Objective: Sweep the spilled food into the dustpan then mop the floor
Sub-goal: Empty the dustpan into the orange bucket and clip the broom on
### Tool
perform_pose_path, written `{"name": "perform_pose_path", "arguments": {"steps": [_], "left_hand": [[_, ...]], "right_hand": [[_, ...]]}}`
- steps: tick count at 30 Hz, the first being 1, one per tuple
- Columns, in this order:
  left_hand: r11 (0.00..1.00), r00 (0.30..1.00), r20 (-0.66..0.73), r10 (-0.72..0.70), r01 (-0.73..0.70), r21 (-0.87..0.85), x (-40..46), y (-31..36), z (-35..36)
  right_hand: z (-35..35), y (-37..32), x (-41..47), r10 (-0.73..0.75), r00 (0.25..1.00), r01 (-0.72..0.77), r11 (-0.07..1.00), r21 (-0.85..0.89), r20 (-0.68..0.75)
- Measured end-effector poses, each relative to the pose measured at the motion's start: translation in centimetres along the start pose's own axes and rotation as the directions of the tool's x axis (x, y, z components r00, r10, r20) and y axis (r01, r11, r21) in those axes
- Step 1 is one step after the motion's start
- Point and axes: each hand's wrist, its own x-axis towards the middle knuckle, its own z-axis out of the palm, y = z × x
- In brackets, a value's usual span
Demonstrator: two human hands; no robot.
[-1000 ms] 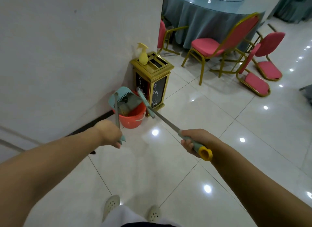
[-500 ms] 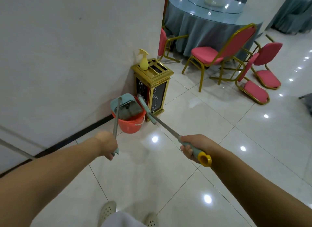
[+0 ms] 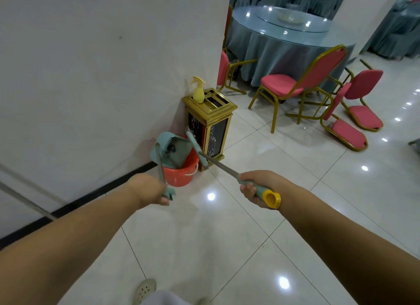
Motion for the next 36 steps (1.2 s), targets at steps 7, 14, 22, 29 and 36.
{"name": "perform_pose_path", "arguments": {"steps": [7,14,22,29,36], "left_hand": [[0.768,0.813,-0.320,-0.487,0.225,-0.599,-1.9,-0.1,-3.8],[-0.188,0.607,0.115,-0.787,-0.057,-0.981,-5.6,-1.7,-8.2],[-0.320,0.691,0.230,-0.685,-0.002,-0.948,-8.6,0.2,-10.0],[-0.269,0.763,0.246,-0.598,0.098,-0.958,-7.3,4.1,-7.5],[-0.240,0.809,0.262,-0.527,0.155,-0.958,-4.6,7.1,-5.7]], "right_hand": [[1.3,-0.7,-0.5,-0.042,0.999,0.041,0.991,-0.125,-0.006],[3.7,-1.8,-0.5,-0.072,0.993,0.089,0.976,-0.197,0.090],[5.4,-3.9,-3.2,-0.038,0.983,0.098,0.935,-0.341,0.177],[3.1,-5.1,-5.0,-0.012,0.966,0.119,0.906,-0.406,0.257],[0.1,-4.8,-4.9,0.068,0.962,0.044,0.919,-0.392,0.266]]}}
